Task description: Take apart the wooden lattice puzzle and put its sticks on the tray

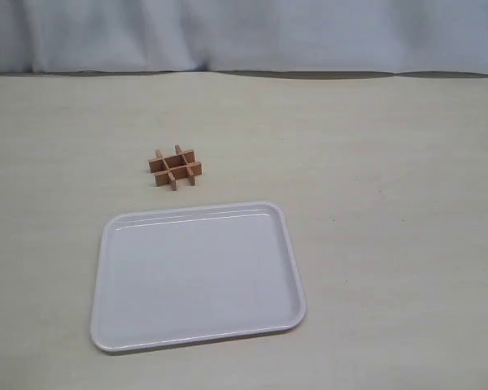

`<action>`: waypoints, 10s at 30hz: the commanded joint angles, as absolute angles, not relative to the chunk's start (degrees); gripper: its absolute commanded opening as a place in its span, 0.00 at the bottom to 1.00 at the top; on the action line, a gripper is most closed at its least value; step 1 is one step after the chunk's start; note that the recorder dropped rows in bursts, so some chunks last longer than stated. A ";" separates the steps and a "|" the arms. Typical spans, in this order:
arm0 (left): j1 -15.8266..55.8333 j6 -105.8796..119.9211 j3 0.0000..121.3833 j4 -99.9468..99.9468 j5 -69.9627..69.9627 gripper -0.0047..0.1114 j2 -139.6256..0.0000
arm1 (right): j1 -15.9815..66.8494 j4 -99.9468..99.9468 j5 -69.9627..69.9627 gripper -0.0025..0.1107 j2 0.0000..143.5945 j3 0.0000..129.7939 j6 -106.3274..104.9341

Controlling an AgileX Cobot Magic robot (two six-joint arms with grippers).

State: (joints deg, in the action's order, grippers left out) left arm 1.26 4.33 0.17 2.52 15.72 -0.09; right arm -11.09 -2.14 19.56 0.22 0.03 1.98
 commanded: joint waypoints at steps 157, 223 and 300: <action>18.08 55.74 85.36 -20.81 40.76 0.11 -127.40 | -12.78 -2.29 17.24 0.06 0.00 0.00 1.42; 40.55 38.62 85.36 -8.05 54.44 0.10 -119.66 | -12.78 -2.29 16.98 0.06 0.00 0.00 1.42; 21.40 39.56 85.37 -11.68 36.25 0.52 -125.95 | -15.28 -2.29 16.97 0.06 0.00 0.00 1.42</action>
